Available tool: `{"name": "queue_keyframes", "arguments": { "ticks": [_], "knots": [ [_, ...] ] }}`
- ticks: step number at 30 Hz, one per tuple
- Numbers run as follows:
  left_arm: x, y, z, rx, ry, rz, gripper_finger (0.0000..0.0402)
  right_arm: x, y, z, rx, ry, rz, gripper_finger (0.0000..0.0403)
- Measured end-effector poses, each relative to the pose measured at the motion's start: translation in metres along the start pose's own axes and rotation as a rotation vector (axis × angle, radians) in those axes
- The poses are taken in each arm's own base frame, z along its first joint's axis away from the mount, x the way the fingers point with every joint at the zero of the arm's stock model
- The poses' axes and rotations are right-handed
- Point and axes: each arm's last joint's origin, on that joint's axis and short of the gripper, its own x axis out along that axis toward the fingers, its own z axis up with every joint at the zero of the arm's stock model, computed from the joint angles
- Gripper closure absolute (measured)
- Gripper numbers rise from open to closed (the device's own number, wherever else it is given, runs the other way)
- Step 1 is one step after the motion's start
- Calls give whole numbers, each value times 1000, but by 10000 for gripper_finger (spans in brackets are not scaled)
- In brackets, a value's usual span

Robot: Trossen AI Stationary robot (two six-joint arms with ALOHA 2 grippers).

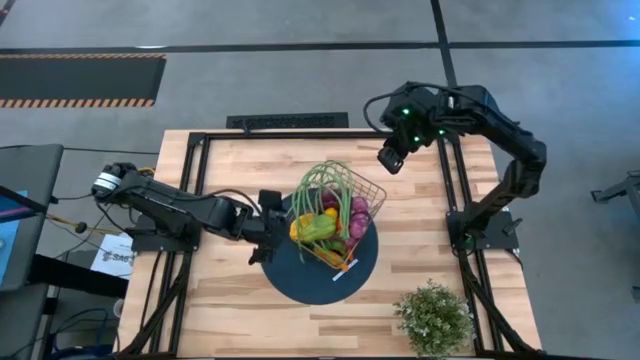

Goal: Build produce basket
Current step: Move the basket to the center

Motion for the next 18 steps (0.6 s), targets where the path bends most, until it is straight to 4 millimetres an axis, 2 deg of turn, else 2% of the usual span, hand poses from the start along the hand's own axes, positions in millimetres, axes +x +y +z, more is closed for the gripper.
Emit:
{"name": "queue_keyframes", "arguments": {
  "ticks": [8, 18],
  "knots": [
    [7, -6, -1, 47, 30, -88, 33, 5, 1, 2, -6, 12, -5, 262],
    [54, -30, 3, 177, 157, -120, 33, 5, 1, 3, 18, 6, -3, 262]
  ]
}}
